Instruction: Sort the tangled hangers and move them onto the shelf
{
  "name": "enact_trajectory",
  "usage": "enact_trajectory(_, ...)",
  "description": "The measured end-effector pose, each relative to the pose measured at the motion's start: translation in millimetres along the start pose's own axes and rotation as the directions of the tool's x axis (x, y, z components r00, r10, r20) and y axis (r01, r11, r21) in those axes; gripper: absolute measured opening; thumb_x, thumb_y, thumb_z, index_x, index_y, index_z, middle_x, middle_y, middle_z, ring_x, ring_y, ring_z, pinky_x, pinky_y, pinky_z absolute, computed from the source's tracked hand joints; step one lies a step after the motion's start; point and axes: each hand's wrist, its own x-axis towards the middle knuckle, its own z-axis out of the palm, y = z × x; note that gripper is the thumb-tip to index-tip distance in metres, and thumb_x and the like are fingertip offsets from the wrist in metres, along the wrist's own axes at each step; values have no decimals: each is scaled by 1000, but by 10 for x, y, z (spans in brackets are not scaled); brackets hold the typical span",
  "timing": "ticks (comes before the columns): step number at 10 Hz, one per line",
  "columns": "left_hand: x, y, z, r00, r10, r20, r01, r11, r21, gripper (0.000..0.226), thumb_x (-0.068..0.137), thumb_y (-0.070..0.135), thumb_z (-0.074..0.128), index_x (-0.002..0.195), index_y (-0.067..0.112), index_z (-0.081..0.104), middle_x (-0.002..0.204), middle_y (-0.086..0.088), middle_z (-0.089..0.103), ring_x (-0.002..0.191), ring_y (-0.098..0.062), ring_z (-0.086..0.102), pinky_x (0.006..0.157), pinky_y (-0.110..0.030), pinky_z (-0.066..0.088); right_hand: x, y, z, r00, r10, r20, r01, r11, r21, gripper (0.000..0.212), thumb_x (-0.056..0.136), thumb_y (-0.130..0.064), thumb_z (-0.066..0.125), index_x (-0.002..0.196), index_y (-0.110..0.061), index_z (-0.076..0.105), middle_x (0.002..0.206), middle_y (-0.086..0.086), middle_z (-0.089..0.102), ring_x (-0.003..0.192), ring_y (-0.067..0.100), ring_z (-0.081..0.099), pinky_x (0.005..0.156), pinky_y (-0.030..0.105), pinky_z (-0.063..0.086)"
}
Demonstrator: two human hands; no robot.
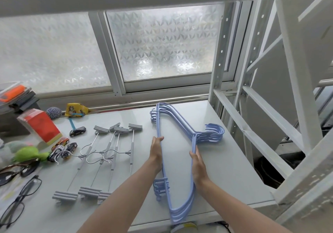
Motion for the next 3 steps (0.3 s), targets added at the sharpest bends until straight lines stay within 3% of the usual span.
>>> enact_trajectory(1, -52, 52, -9, 998, 68, 15, -69, 994, 88, 60, 94, 26, 40, 147, 7, 21, 156, -9, 24, 143, -24, 22, 116, -39, 17, -7, -30, -54, 1000, -15, 3, 15, 996, -91, 49, 99, -21, 34, 147, -19, 27, 151, 1, 36, 139, 20, 34, 118, 36, 23)
enact_trajectory(2, -222, 209, -117, 988, 126, 94, -145, 963, 226, 67, 95, 28, 42, 152, 16, 9, 160, -4, 14, 147, -22, 15, 118, -39, 14, -13, -171, -171, 995, -60, -83, 33, 955, -296, 41, 99, -28, 32, 133, -14, 50, 139, 10, 52, 127, 26, 46, 105, 32, 32)
enact_trajectory(3, -348, 469, -353, 978, 206, 38, -207, 928, 310, 76, 90, 35, 46, 151, 13, 8, 160, -9, 14, 147, -23, 15, 118, -36, 15, -18, -426, -260, 988, -102, -120, 46, 916, -399, 38, 97, -29, 31, 99, -6, 62, 115, 20, 63, 105, 32, 55, 84, 34, 35)
